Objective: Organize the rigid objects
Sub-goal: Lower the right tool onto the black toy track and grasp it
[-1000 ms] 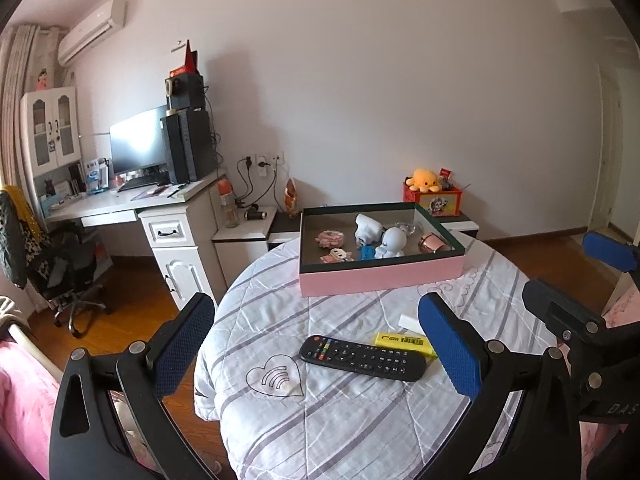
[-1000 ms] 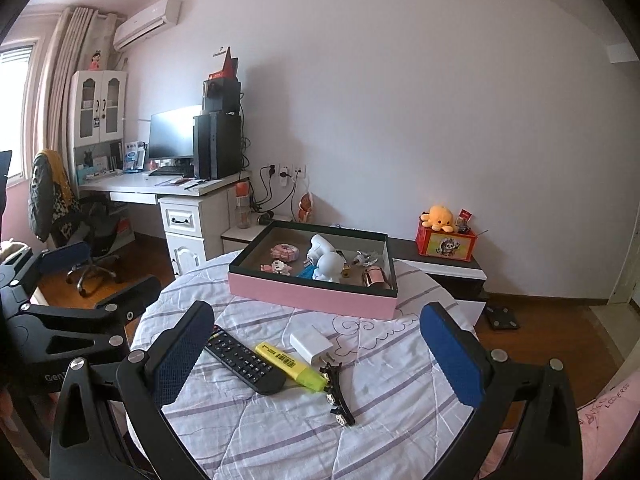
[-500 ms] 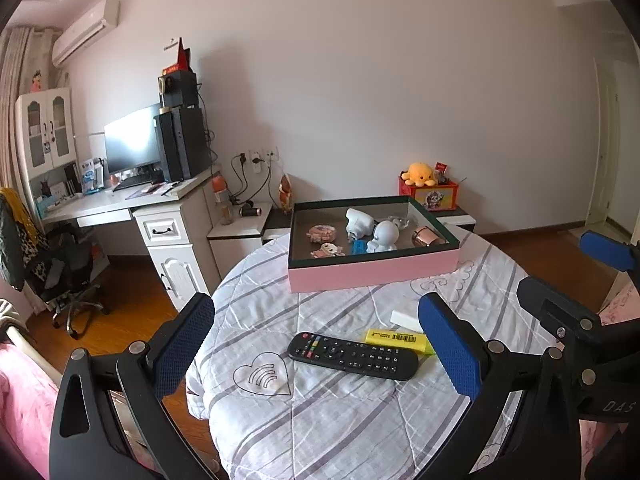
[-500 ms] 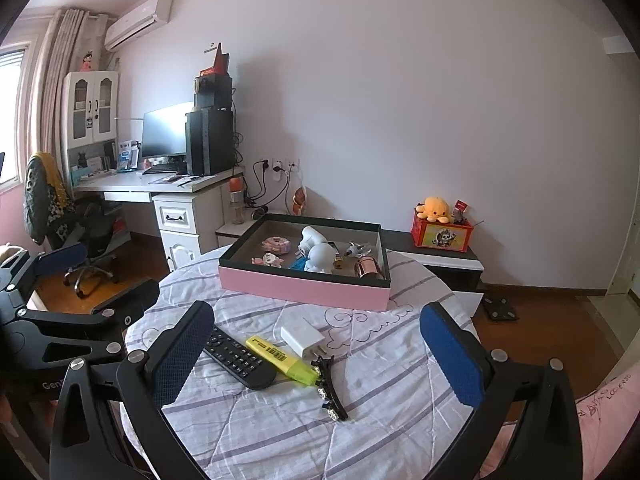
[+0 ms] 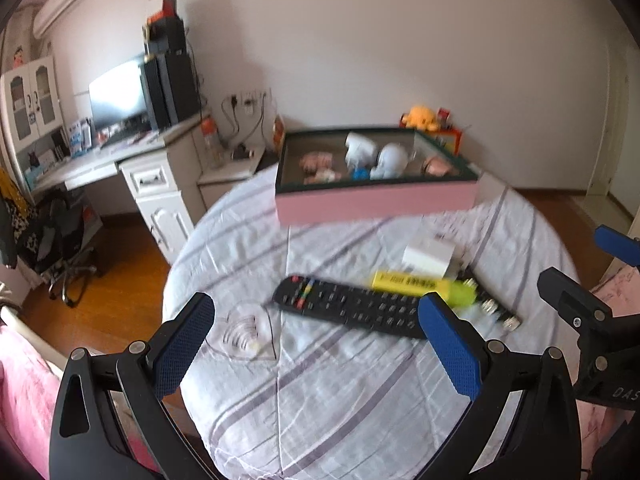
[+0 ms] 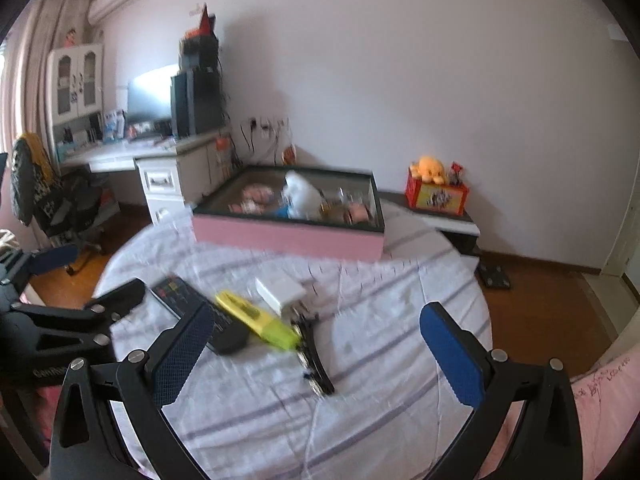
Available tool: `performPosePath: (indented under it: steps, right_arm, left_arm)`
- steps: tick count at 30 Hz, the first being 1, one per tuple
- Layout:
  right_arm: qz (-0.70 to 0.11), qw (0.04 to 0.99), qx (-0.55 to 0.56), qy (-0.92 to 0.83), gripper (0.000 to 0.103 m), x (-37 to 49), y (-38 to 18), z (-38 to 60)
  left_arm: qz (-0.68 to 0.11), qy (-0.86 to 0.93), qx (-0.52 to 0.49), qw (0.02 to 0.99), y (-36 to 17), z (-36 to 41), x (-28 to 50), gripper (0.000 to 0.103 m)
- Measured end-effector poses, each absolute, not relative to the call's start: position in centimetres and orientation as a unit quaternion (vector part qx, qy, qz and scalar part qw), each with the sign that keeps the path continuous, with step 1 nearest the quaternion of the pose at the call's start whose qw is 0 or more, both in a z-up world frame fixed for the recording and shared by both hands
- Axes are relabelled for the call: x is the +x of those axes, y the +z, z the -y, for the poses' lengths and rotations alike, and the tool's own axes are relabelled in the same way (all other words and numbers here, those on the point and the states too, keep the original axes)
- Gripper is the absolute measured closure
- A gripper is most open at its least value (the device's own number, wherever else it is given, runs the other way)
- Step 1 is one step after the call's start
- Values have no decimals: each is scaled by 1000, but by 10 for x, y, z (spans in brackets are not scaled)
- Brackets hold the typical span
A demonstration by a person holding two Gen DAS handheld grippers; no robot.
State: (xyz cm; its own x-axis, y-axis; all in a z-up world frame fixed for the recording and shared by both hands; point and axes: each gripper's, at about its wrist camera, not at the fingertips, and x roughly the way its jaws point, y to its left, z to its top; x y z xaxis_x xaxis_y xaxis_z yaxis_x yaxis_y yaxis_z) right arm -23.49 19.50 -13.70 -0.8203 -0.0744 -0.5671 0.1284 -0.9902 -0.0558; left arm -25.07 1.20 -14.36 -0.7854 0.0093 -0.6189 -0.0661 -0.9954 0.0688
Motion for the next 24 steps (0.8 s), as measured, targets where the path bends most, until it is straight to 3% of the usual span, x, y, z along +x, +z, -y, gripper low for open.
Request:
performPosePath:
  steps: [9, 11, 15, 16, 21, 24]
  right_arm:
    - [-34, 49, 386, -920, 0, -273, -199, -207]
    - [-28, 61, 391, -918, 4, -278, -207, -207]
    - [-44, 77, 406, -910, 29, -285, -216, -205]
    - [-47, 83, 401, -911, 30, -285, -216, -206]
    - [-44, 87, 395, -913, 83, -285, -214, -219]
    - [-29, 79, 391, -917, 84, -284, -214, -229]
  left_arm:
    - [-50, 927, -370, 24, -177, -13, -267, 0]
    - [-52, 925, -376, 24, -182, -14, -269, 0]
    - [-50, 920, -389, 33, -189, -17, -274, 0]
    - [-48, 919, -391, 37, -190, -18, -276, 0]
    - [-47, 913, -402, 55, -197, -33, -282, 0]
    - [-47, 909, -409, 66, -202, -43, -287, 0]
